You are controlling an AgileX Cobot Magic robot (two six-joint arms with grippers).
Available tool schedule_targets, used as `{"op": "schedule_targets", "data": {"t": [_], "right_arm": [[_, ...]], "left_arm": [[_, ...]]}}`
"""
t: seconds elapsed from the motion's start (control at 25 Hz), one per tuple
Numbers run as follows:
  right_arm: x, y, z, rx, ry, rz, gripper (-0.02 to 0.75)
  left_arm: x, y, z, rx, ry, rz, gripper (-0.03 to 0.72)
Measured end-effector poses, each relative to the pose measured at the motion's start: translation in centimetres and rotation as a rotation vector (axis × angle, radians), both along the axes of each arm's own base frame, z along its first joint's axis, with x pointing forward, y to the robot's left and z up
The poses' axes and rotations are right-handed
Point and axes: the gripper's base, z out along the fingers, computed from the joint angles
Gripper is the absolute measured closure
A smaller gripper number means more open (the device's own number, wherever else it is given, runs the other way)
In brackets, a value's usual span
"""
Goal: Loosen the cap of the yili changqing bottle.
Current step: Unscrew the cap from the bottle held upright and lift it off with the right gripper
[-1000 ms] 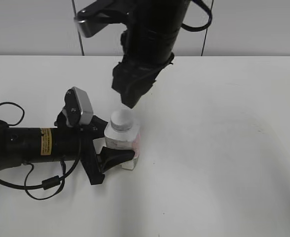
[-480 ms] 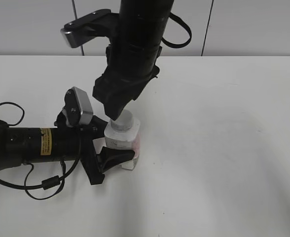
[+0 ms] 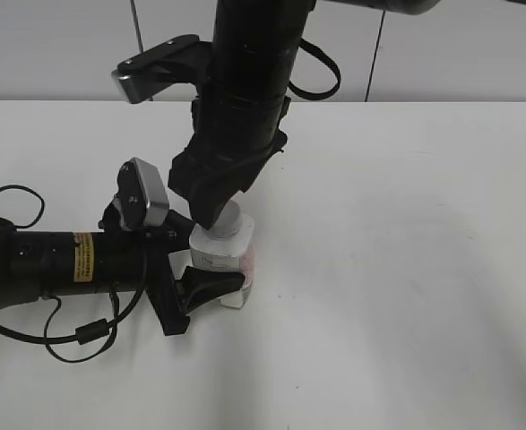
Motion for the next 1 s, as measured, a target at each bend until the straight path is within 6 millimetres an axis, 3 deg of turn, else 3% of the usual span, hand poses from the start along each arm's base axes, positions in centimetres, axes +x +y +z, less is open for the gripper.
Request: {"op": "schedule_targets", "data": {"t": [1.0], "right_arm": [[0.7,0.3,-2.6,-0.061,0.020,0.006,0.225]], "left_arm": [[0.0,0.0,0.0,-0.004,-0.002,-0.003,0.230]]}}
